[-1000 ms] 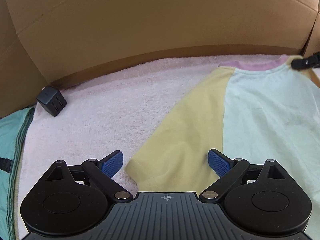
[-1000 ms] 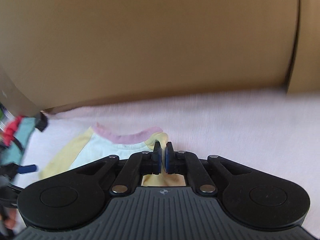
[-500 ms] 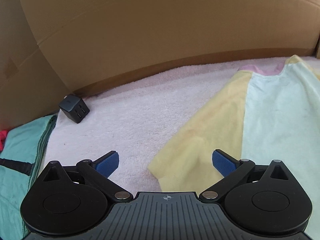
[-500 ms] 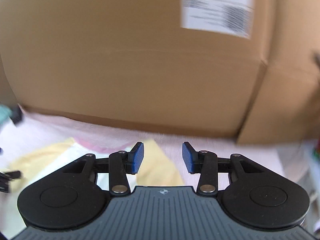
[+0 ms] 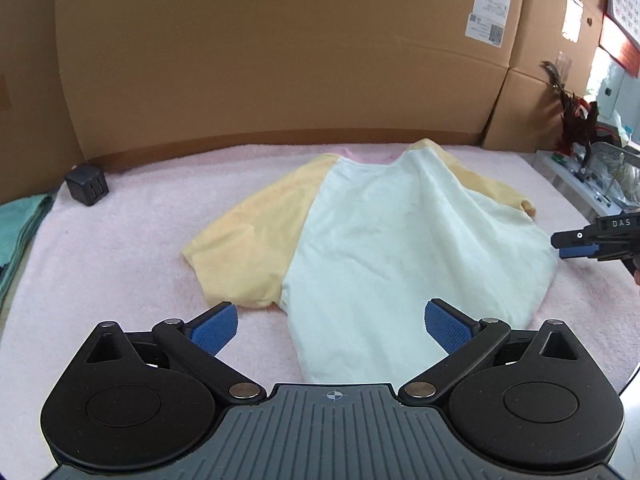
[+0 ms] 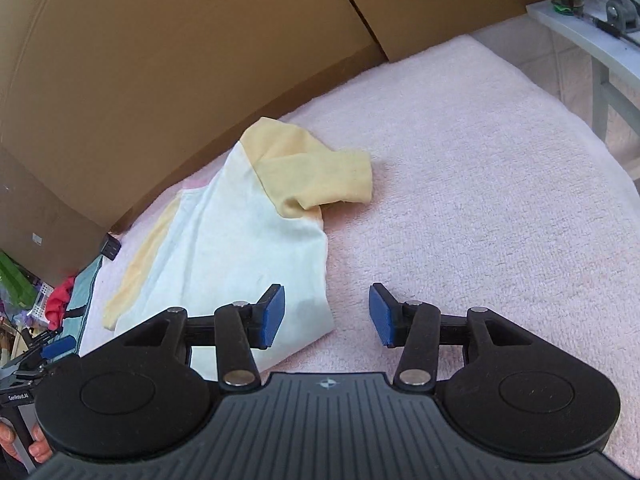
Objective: Fold clothes
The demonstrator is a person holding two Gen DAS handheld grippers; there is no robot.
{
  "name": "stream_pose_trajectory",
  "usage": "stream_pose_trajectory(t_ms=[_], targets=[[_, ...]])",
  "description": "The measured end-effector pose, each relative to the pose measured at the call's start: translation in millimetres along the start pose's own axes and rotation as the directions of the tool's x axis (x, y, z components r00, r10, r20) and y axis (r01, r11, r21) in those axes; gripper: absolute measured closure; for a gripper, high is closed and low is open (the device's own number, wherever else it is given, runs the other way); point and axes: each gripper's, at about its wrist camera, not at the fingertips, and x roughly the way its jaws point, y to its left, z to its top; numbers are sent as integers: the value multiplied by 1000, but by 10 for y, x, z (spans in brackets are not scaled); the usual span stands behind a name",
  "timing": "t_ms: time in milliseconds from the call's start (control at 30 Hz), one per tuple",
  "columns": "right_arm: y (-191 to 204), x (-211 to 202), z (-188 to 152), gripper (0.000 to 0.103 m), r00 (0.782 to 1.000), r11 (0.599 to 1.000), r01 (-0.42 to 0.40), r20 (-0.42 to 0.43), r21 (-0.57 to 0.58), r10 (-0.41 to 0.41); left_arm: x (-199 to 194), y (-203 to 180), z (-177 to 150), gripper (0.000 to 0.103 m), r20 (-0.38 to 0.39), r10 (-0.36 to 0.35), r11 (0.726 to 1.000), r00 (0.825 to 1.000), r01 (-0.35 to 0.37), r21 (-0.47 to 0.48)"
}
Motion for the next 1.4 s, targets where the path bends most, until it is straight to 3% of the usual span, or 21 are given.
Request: stream_pose_trajectory(t_ms=[167,267,333,400,467,500,633,700,933,1000,1033,1067,1133,1200,1333,1400], targets=[[10,258,149,50,992,993,-122,-38,4,122,-72,66,-171,0,-19,0,999,1000,-1,-51],[-14,287,200,51,969,969,-236,-53,76,240,-154,121,-242,0,-17,4,997,1000,-5,-71],[-25,266,223,57,952,950,-296,-47,98,302,-188,144,-281,0,-14,4,997,1000,-5,-80],[-45,253,206,61,957,955,-280,-57,93,286,-191,159,-317,0,-17,1,996,1000,-2,-90],[-37,257,174,78,965,967,-244,-81,69,250,-169,162,-359,0,-27,-6,995,1000,3,-98],[-18,269,150,94,970,975,-217,-100,47,221,-139,153,-370,0,-36,-7,995,999,3,-98],[200,174,114,96,981,987,-152,-132,-56,144,-53,105,-382,0,-56,-15,995,998,10,-97],[372,64,160,96,979,983,-165,-138,-82,152,-40,88,-380,0,-54,-18,995,998,13,-95],[874,-378,571,96,944,948,-319,-90,11,318,49,112,-367,0,-69,-7,994,998,0,-113],[852,-444,656,93,951,949,-301,-51,90,306,89,131,-383,0,-79,-10,992,997,0,-125],[815,-408,671,92,974,973,-220,-37,77,223,105,139,-391,0,-84,-12,991,996,1,-133],[778,-372,686,87,990,989,-136,-23,64,137,120,146,-402,0,-88,-16,990,996,3,-141],[703,-300,715,39,999,998,36,9,44,-36,130,149,-425,0,-93,-27,988,995,13,-152],[541,-220,619,44,999,998,49,14,35,-50,112,147,-447,0,-90,-34,988,995,20,-151],[333,-236,298,50,996,993,-84,-13,84,86,55,155,-469,0,-78,-24,991,997,14,-131],[312,-280,96,50,996,994,-86,-21,70,88,19,158,-475,0,-67,-18,993,998,10,-118]])
